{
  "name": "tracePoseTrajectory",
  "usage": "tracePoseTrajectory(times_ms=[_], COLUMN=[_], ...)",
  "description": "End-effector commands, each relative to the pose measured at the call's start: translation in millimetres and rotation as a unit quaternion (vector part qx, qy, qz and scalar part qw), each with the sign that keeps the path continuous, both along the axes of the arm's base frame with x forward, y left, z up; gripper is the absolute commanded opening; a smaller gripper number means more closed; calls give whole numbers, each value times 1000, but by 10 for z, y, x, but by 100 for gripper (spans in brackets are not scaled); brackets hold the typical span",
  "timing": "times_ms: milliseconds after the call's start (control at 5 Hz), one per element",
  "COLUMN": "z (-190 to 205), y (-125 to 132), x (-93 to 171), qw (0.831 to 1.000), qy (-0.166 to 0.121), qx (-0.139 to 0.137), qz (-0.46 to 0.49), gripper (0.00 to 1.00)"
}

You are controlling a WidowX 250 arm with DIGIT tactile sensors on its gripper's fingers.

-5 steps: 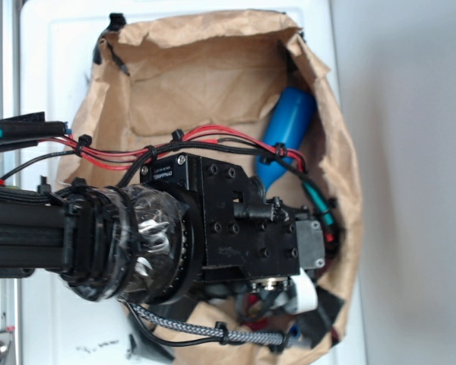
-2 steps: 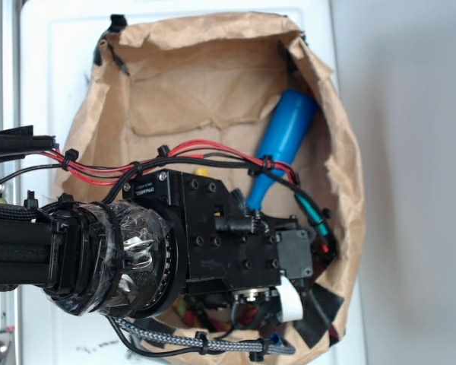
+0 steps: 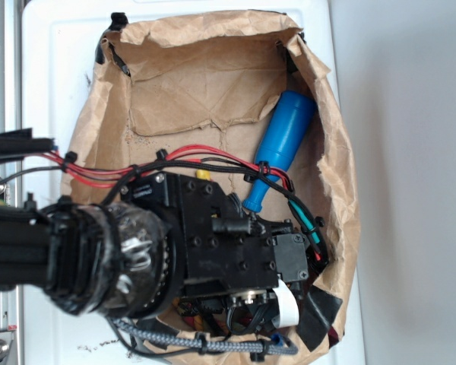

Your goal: Grab the multicolored rope.

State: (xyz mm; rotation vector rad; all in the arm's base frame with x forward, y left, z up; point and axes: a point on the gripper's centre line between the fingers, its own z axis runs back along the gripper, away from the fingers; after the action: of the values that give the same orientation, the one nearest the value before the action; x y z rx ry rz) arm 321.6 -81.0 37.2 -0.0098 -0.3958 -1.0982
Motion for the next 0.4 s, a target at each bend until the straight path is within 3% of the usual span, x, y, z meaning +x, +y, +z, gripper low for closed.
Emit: tracePoseTrajectory(times_ms=[0,200], z=[173,328], y=[61,184], x=[-12,-47], qw=[1000,999], qy=[-24,-27], qx=[-8,-20], qz=[-1,8], gripper=[0,0])
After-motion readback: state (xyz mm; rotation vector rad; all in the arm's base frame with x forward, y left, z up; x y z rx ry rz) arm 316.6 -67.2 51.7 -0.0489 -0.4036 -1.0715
